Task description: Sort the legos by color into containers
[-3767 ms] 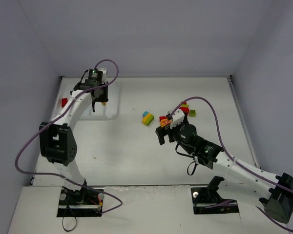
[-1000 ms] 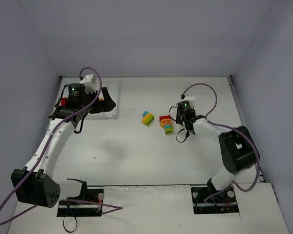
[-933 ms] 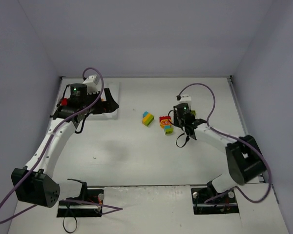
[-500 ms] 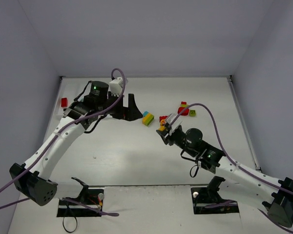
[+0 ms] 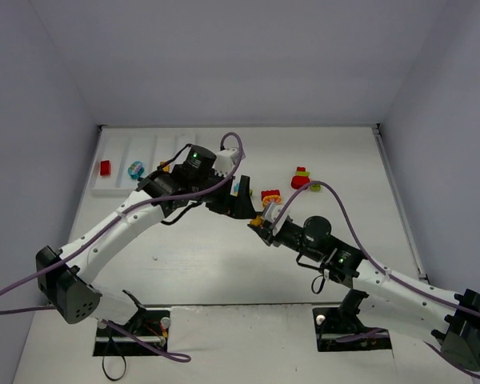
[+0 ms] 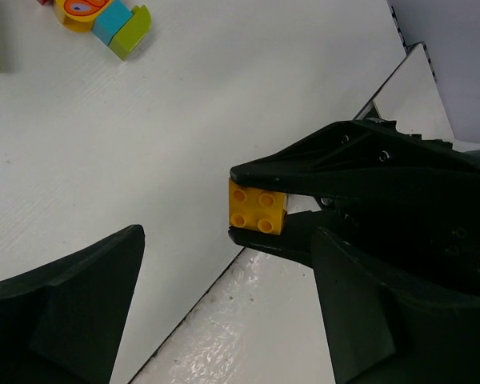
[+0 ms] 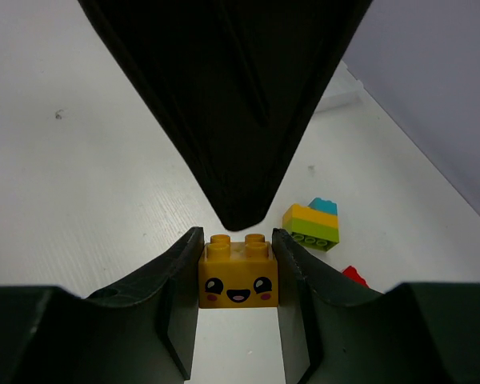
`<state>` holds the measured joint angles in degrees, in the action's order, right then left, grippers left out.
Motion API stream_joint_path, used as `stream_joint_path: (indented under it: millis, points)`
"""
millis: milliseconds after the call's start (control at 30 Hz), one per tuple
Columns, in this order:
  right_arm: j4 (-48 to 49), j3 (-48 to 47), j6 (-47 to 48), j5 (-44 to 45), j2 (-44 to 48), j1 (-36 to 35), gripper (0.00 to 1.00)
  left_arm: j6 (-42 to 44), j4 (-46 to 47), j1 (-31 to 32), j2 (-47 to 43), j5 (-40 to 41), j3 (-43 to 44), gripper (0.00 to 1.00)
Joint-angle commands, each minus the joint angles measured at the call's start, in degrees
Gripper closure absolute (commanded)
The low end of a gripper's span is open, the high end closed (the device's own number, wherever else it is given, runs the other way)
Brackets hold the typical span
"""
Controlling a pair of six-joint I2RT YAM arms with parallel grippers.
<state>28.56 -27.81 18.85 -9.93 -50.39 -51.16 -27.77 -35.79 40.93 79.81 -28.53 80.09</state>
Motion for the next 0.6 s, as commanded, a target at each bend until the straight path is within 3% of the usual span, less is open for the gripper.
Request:
stream_joint_path:
  millis: [0,567]
  points:
    - [6.4,-2.5,1.3,-2.0,0.3,-0.3,0.94,-1.9,3.7,1.6,-0.1,-1.3,1.1,0.22]
    - [6.9,-1.9,1.0,-1.6,2.7,-0.3,0.93,-4.3,8.6,3.5,4.1,-3.4,-2.0,0.43]
